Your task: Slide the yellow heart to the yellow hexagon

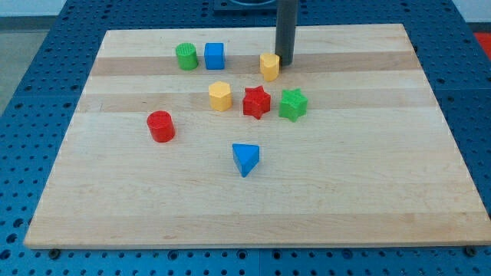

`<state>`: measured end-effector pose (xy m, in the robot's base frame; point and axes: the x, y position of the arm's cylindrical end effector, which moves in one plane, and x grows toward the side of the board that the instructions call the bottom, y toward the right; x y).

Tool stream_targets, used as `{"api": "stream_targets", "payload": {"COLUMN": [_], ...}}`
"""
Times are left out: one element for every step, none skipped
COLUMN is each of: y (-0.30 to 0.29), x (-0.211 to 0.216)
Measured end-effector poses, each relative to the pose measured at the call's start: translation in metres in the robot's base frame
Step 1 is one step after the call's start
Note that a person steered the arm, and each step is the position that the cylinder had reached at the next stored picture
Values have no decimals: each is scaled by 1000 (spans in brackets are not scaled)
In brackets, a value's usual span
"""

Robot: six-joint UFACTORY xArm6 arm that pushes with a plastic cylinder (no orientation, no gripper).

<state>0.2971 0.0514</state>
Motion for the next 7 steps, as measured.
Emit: {"api": "stream_targets", "payload": {"y": [0,0,-9,-25,-14,4,-17], "x": [19,41,57,61,45,19,21]}}
